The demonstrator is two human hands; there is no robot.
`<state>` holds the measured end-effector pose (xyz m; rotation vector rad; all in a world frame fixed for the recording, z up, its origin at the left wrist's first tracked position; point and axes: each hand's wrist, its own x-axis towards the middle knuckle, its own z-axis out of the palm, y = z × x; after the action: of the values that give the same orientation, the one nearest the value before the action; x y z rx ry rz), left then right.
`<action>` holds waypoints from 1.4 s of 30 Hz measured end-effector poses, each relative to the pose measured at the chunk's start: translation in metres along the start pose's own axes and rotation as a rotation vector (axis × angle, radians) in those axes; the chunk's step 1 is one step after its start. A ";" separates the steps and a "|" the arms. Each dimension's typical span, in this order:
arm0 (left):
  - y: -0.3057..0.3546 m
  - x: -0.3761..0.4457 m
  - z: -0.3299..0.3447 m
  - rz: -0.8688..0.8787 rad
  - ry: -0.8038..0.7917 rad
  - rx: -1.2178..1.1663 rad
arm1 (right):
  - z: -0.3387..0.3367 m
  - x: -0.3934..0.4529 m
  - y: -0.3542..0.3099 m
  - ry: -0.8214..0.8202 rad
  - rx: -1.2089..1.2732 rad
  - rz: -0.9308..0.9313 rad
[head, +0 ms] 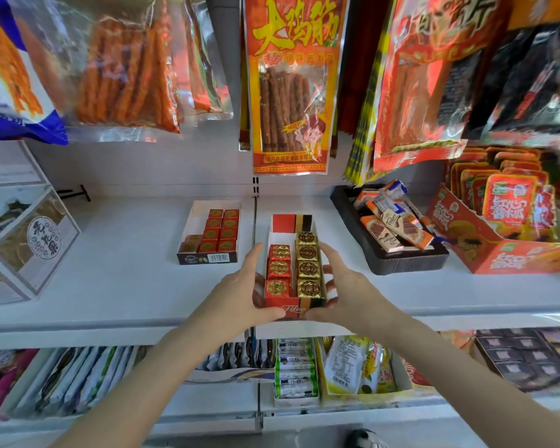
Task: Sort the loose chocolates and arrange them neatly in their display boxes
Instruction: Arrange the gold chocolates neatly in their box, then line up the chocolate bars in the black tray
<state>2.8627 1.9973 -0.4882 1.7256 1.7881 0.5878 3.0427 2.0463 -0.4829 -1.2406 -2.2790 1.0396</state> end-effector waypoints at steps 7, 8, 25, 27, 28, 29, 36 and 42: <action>0.000 0.024 -0.007 -0.007 0.190 -0.019 | 0.006 0.038 0.002 0.109 -0.029 0.019; 0.000 0.027 -0.008 -0.006 0.221 -0.017 | 0.008 0.044 0.005 0.128 -0.015 0.045; 0.008 0.025 -0.010 0.128 0.430 0.170 | -0.036 0.023 0.014 0.256 -0.243 0.010; 0.017 0.020 -0.006 0.190 0.455 0.238 | -0.052 0.008 0.026 0.357 -0.350 -0.021; 0.023 0.020 -0.004 0.217 0.462 0.244 | -0.058 0.002 0.033 0.410 -0.413 -0.018; 0.028 0.021 -0.002 0.235 0.459 0.235 | -0.063 -0.001 0.040 0.452 -0.466 -0.003; 0.054 0.037 0.034 0.291 0.324 0.211 | -0.077 -0.010 0.078 0.395 -0.703 0.189; 0.049 0.041 0.054 0.307 0.155 0.255 | -0.071 0.004 0.080 0.362 -0.583 0.146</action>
<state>2.9352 2.0365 -0.4995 2.2075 1.7767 0.6573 3.1288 2.1088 -0.4949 -1.6697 -2.2854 0.1420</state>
